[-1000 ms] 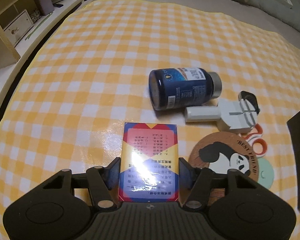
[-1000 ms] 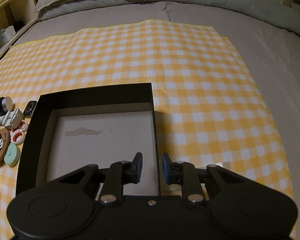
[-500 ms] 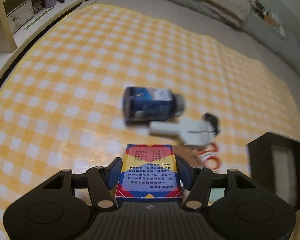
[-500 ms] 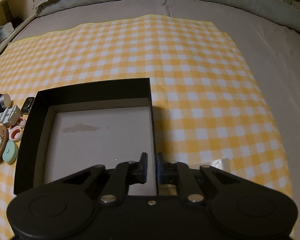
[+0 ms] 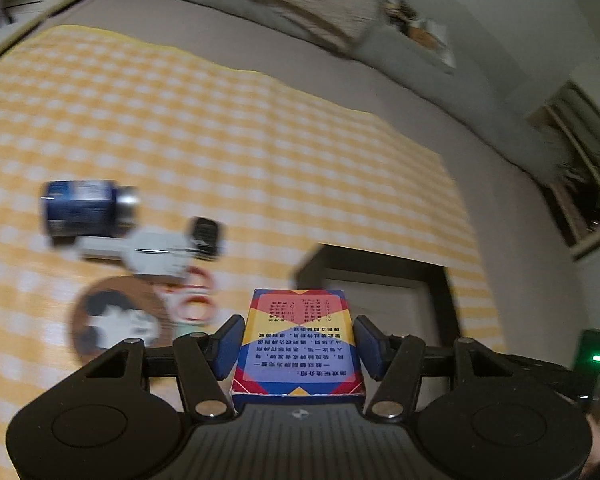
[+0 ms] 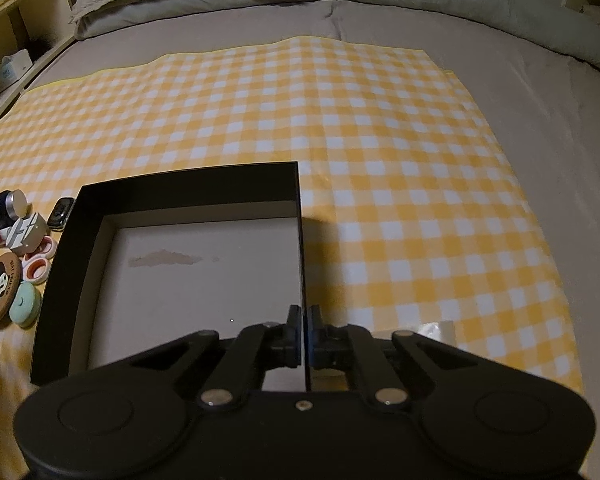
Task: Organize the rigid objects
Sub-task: 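Carry the card box into the black box and open the left gripper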
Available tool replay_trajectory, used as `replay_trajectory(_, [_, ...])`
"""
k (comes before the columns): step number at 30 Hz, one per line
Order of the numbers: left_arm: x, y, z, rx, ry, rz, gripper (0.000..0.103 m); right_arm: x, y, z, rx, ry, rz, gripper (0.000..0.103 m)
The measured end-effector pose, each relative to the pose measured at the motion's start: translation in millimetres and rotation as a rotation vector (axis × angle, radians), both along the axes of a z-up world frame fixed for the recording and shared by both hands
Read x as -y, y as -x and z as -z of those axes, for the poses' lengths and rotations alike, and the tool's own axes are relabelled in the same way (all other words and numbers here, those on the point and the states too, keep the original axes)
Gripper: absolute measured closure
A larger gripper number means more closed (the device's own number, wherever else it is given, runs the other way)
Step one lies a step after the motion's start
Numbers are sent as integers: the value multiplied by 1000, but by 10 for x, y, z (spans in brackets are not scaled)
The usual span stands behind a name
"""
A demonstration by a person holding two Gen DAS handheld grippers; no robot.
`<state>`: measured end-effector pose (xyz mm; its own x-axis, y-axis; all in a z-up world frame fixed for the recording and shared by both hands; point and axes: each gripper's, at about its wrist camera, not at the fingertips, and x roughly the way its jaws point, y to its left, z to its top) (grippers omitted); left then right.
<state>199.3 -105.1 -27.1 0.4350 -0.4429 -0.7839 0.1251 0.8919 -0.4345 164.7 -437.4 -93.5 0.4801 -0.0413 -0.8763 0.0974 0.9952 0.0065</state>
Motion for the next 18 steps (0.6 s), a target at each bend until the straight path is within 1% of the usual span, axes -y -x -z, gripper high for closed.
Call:
replay_trajectory(3, [302, 5, -29, 13, 15, 31, 43, -17, 12, -19, 0, -8, -13, 100])
replay_trajectory(6, [612, -1, 25, -3, 27, 50, 43, -23, 35, -41, 6, -16, -26, 100])
replay_trajectory(10, [1044, -35, 187, -33, 20, 64, 43, 10, 72, -82, 18, -36, -29, 100])
replay_trajectory(14, [1335, -71, 381, -70, 29, 49, 43, 53, 91, -90, 23, -63, -32, 100])
replay_trajectory(16, [1434, -91, 475, -94, 53, 33, 43, 74, 92, -88, 23, -75, -35, 100])
replay_trajectory(18, [1507, -103, 593, -136, 95, 14, 43, 88, 96, -78, 23, -88, -34, 100])
